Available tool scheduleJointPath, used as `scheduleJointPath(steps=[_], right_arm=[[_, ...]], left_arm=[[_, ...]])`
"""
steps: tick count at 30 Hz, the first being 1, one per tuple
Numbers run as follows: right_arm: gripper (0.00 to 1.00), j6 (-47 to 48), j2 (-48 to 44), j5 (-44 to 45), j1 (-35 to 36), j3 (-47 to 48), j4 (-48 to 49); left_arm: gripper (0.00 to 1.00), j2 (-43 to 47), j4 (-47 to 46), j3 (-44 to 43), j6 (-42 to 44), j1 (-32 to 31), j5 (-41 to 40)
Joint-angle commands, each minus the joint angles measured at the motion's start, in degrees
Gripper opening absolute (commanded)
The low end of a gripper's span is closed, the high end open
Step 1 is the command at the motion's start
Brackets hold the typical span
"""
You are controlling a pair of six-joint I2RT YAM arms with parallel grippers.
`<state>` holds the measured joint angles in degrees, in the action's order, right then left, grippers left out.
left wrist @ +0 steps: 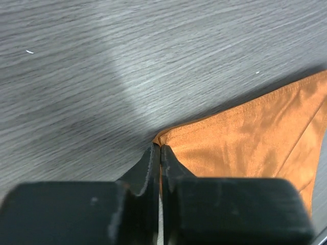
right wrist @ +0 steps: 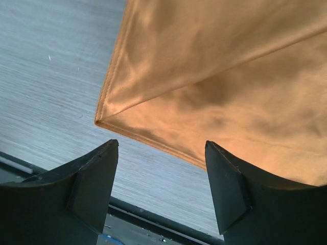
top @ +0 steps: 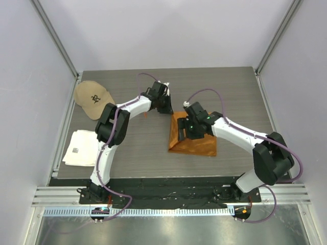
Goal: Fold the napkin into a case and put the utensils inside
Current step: Pick up the upper triangle-folded napkin from the center of the board.
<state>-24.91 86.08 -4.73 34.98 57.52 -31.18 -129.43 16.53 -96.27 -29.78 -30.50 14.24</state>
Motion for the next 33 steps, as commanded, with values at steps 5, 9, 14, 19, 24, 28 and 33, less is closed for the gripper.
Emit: scheduleJointPath(steps=[5, 9, 14, 19, 24, 28, 33], right_arm=[[0.75, -4.2, 6.6, 22.7, 17.0, 10.0, -6.3], [0.76, -6.0, 10.3, 30.1, 24.8, 13.4, -10.1], [0.62, -6.8, 11.2, 31.9, 28.4, 10.1, -7.1], [0.45, -6.4, 10.6, 31.3, 30.6, 5.2, -0.5], [0.41, -7.0, 13.3, 30.1, 30.7, 3.7, 0.8], [0.4, -7.0, 13.1, 29.4, 30.7, 2.1, 2.8], [0.39, -5.6, 12.4, 29.8, 30.7, 1.5, 3.9]], left_arm=[[0.0, 6.8, -0.4, 12.1, -10.9, 0.3, -10.3], [0.0, 10.7, -0.8, 17.2, -16.4, -0.7, -12.9], [0.0, 11.6, -2.0, 20.1, -19.2, -0.9, -13.9], [0.0, 11.0, -2.1, 20.0, -18.6, -0.9, -13.8], [0.0, 11.0, -1.6, 19.5, -17.9, -0.9, -13.4], [0.0, 11.1, -1.5, 19.1, -17.6, -0.9, -12.9], [0.0, 11.5, -1.5, 19.4, -17.1, -0.9, -13.0]])
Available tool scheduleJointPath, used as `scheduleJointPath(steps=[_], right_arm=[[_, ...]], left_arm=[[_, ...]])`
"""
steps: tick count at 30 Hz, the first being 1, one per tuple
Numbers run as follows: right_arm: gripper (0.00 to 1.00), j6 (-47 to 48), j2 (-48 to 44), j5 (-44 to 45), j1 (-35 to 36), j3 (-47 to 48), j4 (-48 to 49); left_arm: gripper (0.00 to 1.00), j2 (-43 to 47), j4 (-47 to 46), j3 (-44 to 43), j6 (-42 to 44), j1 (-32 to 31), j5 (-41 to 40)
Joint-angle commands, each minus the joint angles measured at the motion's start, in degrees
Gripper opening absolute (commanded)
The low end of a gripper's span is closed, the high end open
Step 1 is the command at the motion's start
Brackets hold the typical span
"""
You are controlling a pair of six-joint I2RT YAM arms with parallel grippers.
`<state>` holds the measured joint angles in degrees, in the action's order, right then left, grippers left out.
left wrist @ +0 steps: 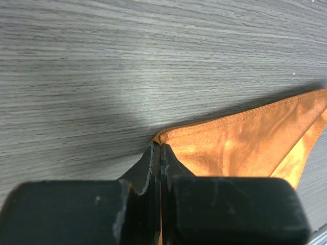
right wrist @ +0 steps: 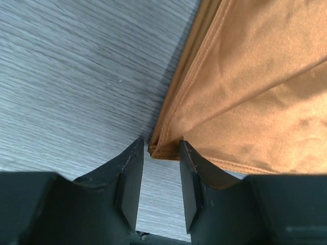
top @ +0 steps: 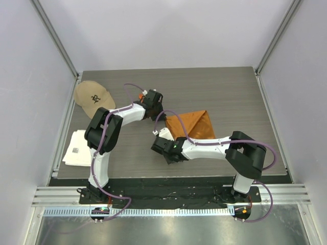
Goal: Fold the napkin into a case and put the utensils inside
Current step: Pick up the upper triangle-folded napkin from the center of the board.
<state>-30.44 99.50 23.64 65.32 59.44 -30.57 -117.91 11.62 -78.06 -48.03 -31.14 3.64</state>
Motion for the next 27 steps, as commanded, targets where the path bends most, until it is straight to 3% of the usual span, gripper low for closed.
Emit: scheduleJointPath(steps=[1, 16, 19, 25, 27], right_arm=[[0.39, 0.1, -1.2, 1.1, 0.3, -0.3, 3.3], [0.31, 0.6, -1.2, -2.0, -1.1, -6.9, 7.8], [0.26, 0.6, -2.5, -3.2, -1.3, -9.2, 8.9], [0.01, 0.9, -3.9, -5.2, -2.2, -14.0, 13.0], [0.01, 1.9, -4.7, -6.5, -2.2, -13.5, 13.2]], left_arm=[[0.0, 0.0, 3.4, 1.2, 1.3, -0.2, -2.5], [0.0, -0.6, 1.3, 1.9, 3.0, -0.3, -0.5], [0.0, -0.6, 1.2, 1.9, 3.6, -0.2, -0.4], [0.0, 0.0, -2.2, 4.3, 4.9, -0.2, 1.1], [0.0, 0.7, -3.5, 4.9, 5.1, -0.1, 1.5]])
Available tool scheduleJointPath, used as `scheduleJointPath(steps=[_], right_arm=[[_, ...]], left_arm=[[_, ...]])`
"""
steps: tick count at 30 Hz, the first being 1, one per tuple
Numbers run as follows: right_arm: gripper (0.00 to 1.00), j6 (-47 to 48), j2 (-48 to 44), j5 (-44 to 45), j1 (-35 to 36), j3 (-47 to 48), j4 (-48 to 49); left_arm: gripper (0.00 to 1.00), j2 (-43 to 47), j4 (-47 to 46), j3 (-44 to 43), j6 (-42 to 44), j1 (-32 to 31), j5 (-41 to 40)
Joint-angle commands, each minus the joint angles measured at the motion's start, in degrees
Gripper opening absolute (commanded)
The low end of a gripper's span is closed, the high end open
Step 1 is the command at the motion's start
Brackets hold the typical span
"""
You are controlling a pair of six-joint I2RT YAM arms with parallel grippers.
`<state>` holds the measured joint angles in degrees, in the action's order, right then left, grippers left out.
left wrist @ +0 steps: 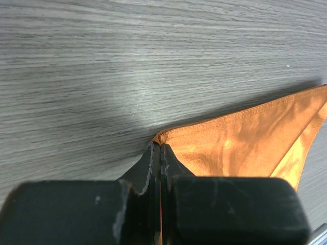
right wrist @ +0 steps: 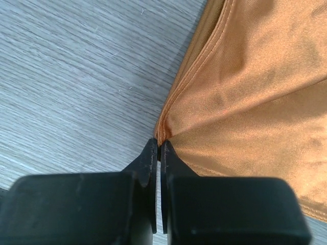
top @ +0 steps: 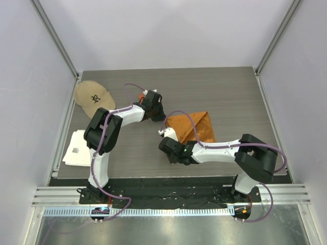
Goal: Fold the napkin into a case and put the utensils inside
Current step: Pick up the upper triangle-folded napkin from the center of the board.
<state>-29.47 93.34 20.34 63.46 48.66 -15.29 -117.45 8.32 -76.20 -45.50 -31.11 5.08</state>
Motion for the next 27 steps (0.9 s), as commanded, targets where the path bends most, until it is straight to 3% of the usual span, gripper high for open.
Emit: scheduleJointPath(steps=[1, 12, 17, 22, 27], right_arm=[[0.01, 1.1, 0.8, -3.2, -0.4, -1.8, -2.1], [0.01, 0.3, -5.6, -13.4, 0.4, 5.6, -2.0], [0.01, 0.2, -6.5, -18.3, 3.1, 8.9, -0.9], [0.01, 0.8, -5.5, -24.0, 7.0, 14.4, 0.3], [0.01, 0.9, -7.3, -32.8, 8.8, 18.7, 5.2]], left_arm=[[0.0, 0.6, -0.3, 3.5, 2.6, -0.1, 0.1], [0.0, 11.7, -1.1, 9.0, -3.0, 2.8, -0.6], [0.0, 22.8, 1.3, 14.1, -4.8, 4.0, -1.5], [0.0, 37.1, 9.6, 17.0, -4.5, 6.1, -7.6], [0.0, 49.4, 24.3, 10.3, -0.9, 7.4, -15.3]])
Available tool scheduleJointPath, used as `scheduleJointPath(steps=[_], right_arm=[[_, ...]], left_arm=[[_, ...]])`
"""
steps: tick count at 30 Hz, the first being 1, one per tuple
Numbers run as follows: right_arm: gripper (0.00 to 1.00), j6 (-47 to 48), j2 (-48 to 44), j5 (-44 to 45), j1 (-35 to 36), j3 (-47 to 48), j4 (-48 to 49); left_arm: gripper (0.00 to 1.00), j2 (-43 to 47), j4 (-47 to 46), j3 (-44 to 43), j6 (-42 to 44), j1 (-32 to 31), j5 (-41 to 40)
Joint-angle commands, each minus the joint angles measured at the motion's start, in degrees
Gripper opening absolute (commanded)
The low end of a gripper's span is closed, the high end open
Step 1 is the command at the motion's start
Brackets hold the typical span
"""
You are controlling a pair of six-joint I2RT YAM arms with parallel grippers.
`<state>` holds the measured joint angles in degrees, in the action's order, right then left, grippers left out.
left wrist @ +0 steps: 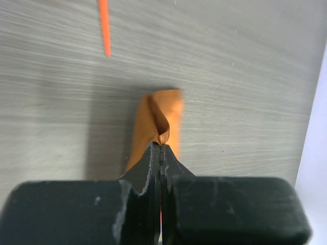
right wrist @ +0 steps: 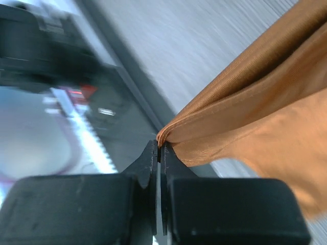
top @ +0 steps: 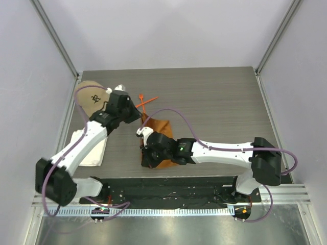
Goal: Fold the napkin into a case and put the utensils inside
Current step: Pick up the upper triangle-folded napkin from the center of the board, then turn over the upper triangle folded napkin at the center of the board.
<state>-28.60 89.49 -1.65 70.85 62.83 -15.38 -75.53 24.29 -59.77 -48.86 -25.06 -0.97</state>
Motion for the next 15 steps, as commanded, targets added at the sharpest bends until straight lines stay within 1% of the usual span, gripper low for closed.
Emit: scheduleJointPath(steps=[1, 3, 4, 5, 6, 7, 8, 9, 10, 11, 12, 13, 14, 15], right_arm=[[0.01, -0.4, -4.0, -11.9, 1.4, 4.6, 6.0], [0.01, -2.0, -5.6, -15.8, 0.3, 4.1, 7.9], [0.01, -3.0, -6.3, -17.7, -0.4, 2.0, 9.3], [0.01, -4.1, -7.3, -19.2, -1.3, 0.2, 13.4], [0.01, -6.6, -9.4, -22.7, -3.9, -1.9, 15.1], [0.01, -7.9, -10.2, -24.7, -5.5, -5.9, 17.9], [0.01, -9.7, -11.3, -26.5, -7.8, -8.1, 21.4], [0.01, -13.3, -13.7, -30.0, -9.7, -13.7, 24.1], [0.01, -15.5, -15.2, -31.5, -14.0, -16.8, 29.9], [0.01, -17.0, -16.5, -32.7, -16.1, -19.8, 31.8], [0.01, -17.8, -18.6, -34.5, -18.1, -24.3, 32.3], [0.01, -17.4, -19.6, -35.0, -22.1, -26.2, 31.3], [0.01, -17.0, -20.5, -35.5, -24.1, -28.3, 30.8], [0.01, -17.4, -21.4, -36.5, -26.5, -33.2, 31.5]], left_arm=[[0.0, 8.5, 9.1, -7.0, 3.1, 1.3, -10.2], [0.0, 9.3, 10.2, -9.6, 3.2, 1.2, -10.3], [0.0, 8.6, 10.3, -10.5, 3.2, 1.0, -10.0], [0.0, 7.6, 10.2, -11.4, 3.1, -0.1, -10.3], [0.0, 4.5, 9.1, -12.6, 3.2, -1.0, -10.5], [0.0, 2.6, 8.4, -13.4, 3.1, -2.0, -11.0], [0.0, 0.5, 7.7, -14.0, 2.2, -4.1, -11.0], [0.0, -2.5, 5.1, -15.6, 1.5, -5.0, -10.0], [0.0, -8.2, 3.6, -16.7, 1.0, -6.0, -9.1], [0.0, -12.2, 3.0, -18.2, 0.6, -8.8, -9.5], [0.0, -16.0, 2.9, -22.7, 1.0, -10.3, -11.4], [0.0, -23.8, 3.0, -25.2, 1.5, -11.6, -11.9], [0.0, -27.4, 3.1, -27.7, 1.4, -13.8, -12.4], [0.0, -30.4, 2.9, -31.9, 1.3, -14.6, -12.0]])
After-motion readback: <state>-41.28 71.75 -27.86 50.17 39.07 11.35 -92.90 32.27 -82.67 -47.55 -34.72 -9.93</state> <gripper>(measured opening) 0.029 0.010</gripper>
